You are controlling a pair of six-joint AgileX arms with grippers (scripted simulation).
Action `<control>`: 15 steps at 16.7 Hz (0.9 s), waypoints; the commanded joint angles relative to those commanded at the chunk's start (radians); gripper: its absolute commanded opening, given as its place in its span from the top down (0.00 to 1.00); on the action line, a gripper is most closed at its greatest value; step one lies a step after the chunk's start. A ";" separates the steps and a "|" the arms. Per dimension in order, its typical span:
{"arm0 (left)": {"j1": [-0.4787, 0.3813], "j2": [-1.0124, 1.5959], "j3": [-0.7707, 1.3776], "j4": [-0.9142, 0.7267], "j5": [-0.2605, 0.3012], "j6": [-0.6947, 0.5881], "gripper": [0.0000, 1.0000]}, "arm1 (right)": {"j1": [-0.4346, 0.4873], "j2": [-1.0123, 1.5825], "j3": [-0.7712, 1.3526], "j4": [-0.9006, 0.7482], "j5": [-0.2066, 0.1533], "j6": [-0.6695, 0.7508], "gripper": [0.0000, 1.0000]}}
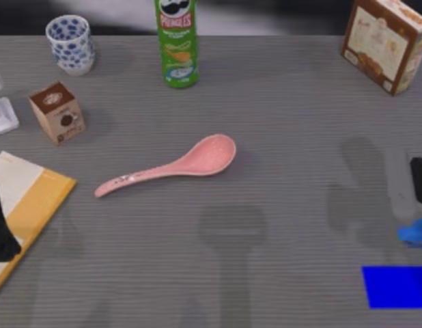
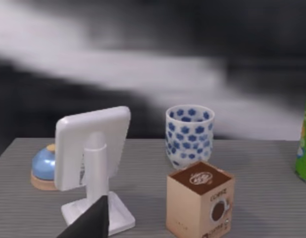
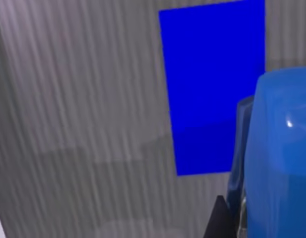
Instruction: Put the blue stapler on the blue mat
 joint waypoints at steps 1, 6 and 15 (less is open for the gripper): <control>0.000 0.000 0.000 0.000 0.000 0.000 0.00 | 0.001 -0.019 -0.017 0.015 0.009 -0.043 1.00; 0.000 0.000 0.000 0.000 0.000 0.000 0.00 | 0.001 -0.053 -0.047 0.045 0.028 -0.120 1.00; 0.000 0.000 0.000 0.000 0.000 0.000 0.00 | 0.000 0.008 -0.144 0.198 0.027 -0.112 1.00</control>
